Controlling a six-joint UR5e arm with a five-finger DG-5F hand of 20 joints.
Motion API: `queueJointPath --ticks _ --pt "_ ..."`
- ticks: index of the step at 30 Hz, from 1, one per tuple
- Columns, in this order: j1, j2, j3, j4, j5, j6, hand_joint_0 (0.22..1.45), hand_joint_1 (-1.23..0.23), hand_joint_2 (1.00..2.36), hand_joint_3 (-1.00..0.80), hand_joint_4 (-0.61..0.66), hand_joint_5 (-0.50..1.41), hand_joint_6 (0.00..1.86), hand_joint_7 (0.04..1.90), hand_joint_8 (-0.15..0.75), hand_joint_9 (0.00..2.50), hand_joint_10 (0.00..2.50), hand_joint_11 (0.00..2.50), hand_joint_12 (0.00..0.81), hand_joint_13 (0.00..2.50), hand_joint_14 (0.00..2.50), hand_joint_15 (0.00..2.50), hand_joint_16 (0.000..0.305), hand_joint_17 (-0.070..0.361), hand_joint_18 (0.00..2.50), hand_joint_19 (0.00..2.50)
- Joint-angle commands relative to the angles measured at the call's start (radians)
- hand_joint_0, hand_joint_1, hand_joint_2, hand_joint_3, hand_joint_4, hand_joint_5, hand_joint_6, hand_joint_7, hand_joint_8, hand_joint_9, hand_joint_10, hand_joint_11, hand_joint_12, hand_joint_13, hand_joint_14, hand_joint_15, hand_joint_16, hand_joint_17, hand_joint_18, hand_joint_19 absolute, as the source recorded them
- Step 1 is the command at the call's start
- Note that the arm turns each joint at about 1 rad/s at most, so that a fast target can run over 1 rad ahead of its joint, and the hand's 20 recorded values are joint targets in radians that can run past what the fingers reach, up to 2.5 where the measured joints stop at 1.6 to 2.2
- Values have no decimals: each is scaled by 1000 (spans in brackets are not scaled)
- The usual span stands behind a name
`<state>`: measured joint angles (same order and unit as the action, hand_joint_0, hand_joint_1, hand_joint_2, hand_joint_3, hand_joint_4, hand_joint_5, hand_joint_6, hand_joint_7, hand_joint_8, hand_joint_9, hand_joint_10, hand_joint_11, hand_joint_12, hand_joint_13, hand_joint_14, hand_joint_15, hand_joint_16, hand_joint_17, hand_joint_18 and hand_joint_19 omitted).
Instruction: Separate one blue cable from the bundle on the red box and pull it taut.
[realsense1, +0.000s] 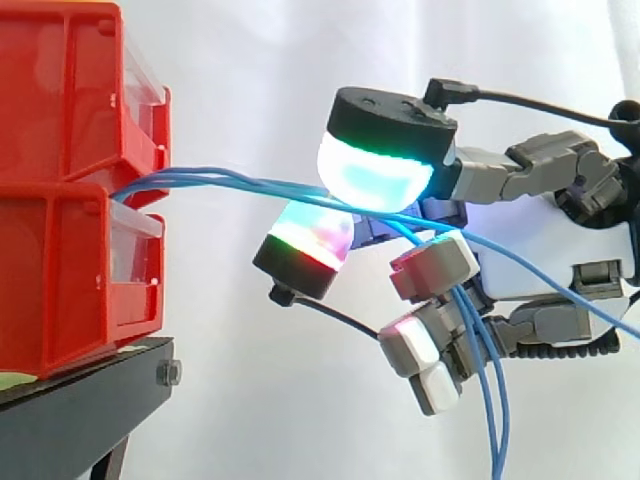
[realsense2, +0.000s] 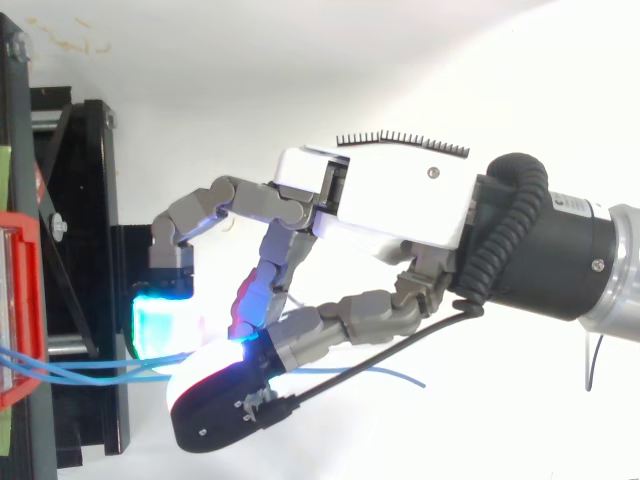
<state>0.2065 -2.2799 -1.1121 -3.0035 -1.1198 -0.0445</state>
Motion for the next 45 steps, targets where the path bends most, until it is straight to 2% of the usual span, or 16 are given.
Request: queueJointPath --ticks 1,5,9,16,19,20,21,25,31,37,40,43,45 --pt "1 0 0 0 0 0 640 -856 1004 -450 7 -134 889 1049 311 1390 15 950 391 1159 21 668 42 93 1035 569" --pt "1 -1 0 0 0 0 596 -781 1009 -371 -54 -132 902 998 267 1411 14 886 377 1161 19 657 42 94 1036 574" --pt "-1 0 0 0 0 0 562 -686 1006 -300 -22 -109 877 941 292 1462 11 766 431 1221 16 619 55 124 1151 493" --pt "-1 0 0 0 0 0 554 -610 1001 -231 9 -90 850 954 318 1498 10 724 457 1240 16 598 62 138 1192 463" --pt "1 0 0 0 0 0 537 -619 1067 -248 30 -90 850 974 329 1508 11 756 469 1246 14 614 63 141 1203 454" --pt "1 0 0 0 0 0 538 -626 1066 -251 38 -90 852 971 333 1509 10 765 471 1246 14 609 63 141 1204 454" --pt "-1 0 1 2 0 0 553 -650 1004 -242 47 -93 855 968 342 1504 10 789 472 1244 14 610 63 141 1197 457" --pt "1 0 0 2 0 0 533 -686 1002 -328 57 -101 864 961 350 1500 8 825 469 1237 15 615 61 138 1184 470" --pt "-2 0 0 0 0 0 487 -582 1000 -468 59 -102 866 947 361 1510 11 828 470 1242 16 623 62 140 1186 466" --pt "-2 0 0 2 2 0 487 -598 1000 -475 65 -104 867 940 367 1507 10 834 472 1244 16 616 62 140 1191 467" --pt "-4 0 0 0 0 0 528 -655 1003 -382 58 -107 867 964 355 1497 11 837 461 1232 15 630 59 133 1162 484" --pt "-4 -1 0 0 0 0 567 -762 1000 -183 35 -105 876 964 374 1508 9 857 474 1258 16 622 61 137 1214 455" --pt "-4 0 0 0 0 0 567 -788 1018 -129 31 -113 893 942 394 1492 8 897 475 1256 16 628 61 137 1217 453"
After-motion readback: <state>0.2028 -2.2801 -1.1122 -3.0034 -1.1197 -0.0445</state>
